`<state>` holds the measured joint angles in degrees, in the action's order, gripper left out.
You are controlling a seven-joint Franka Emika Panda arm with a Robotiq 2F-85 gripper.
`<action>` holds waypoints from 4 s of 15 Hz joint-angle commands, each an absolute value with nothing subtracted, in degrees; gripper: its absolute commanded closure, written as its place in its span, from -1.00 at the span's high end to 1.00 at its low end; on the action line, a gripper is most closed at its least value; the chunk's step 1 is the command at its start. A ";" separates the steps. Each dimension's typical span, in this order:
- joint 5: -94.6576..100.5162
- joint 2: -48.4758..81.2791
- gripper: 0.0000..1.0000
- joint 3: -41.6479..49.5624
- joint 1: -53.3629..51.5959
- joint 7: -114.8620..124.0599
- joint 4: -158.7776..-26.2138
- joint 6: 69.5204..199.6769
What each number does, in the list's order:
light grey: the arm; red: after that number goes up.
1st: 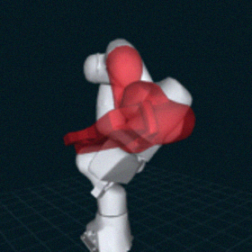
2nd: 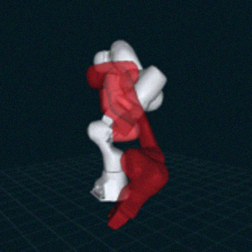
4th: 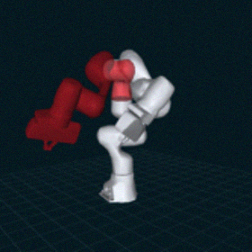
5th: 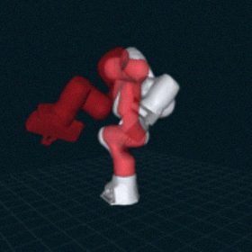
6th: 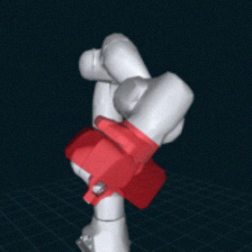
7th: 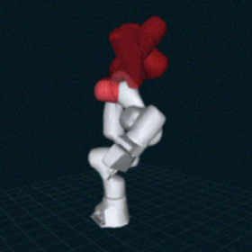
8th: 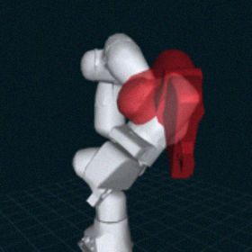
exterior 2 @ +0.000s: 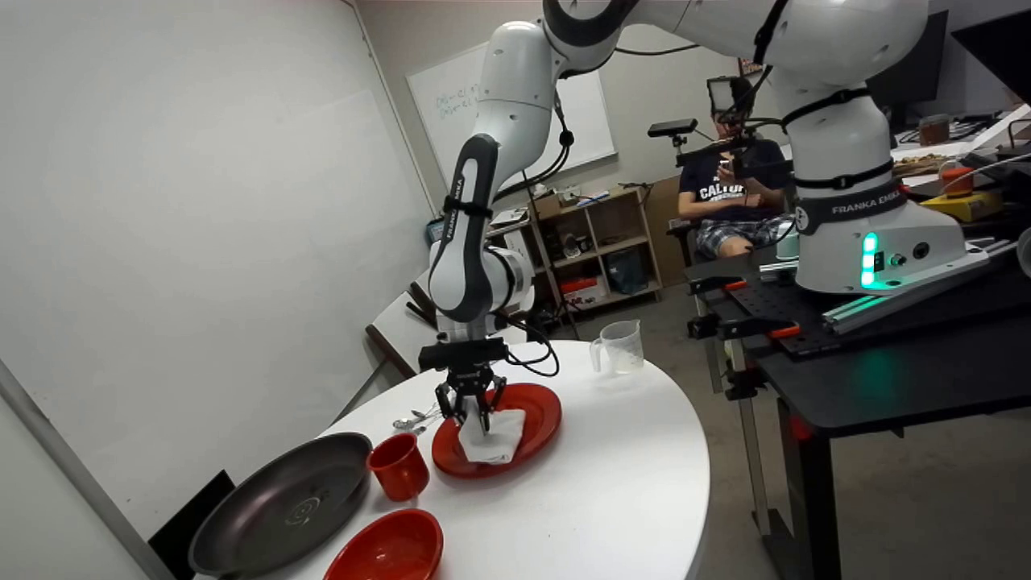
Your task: Pick up the cloth from the table and wipe the plate
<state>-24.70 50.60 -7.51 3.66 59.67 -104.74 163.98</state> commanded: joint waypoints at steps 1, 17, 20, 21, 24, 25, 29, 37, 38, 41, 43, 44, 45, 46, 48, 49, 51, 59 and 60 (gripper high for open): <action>-26.15 51.80 -0.89 -6.30 2.71 56.78 -102.63 168.09; -24.19 57.30 -0.88 19.11 -13.87 68.53 -102.45 177.42; -23.74 57.09 -0.88 19.16 -14.24 68.86 -102.25 176.04; -23.62 56.77 -0.88 18.31 -13.67 68.54 -102.16 175.02; -23.37 55.64 -0.88 13.63 -9.93 66.65 -101.45 171.86; -23.34 55.62 -0.88 12.63 -9.29 66.59 -101.17 171.09; -23.66 55.51 -0.88 9.57 -7.55 66.85 -101.41 169.85; -24.41 54.15 -0.88 5.98 -3.84 67.14 -103.52 164.59; -24.21 53.84 -0.88 5.54 -3.19 66.93 -103.61 162.11; -24.81 52.85 -0.88 3.21 -0.04 66.00 -103.10 155.23; -25.78 52.52 -0.88 1.13 2.40 65.05 -102.47 151.33; -26.67 52.40 -0.88 -0.48 4.08 64.03 -102.06 149.75; -27.30 52.43 -0.88 -1.29 5.02 63.60 -101.80 148.82; -28.22 52.48 -0.88 -2.54 6.27 62.74 -101.43 147.99; -29.53 52.80 -0.88 -3.98 7.59 61.46 -100.62 147.26; -30.01 53.01 -0.88 -4.54 7.88 60.66 -100.14 147.30; -30.77 53.58 -0.88 -5.59 7.93 58.66 -99.28 149.18; -29.53 56.69 -0.89 -6.01 4.24 53.17 -93.36 150.98; -29.25 56.95 -0.89 -5.45 3.64 53.22 -92.95 151.45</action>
<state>-29.00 55.06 -6.19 4.85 55.17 -95.72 150.37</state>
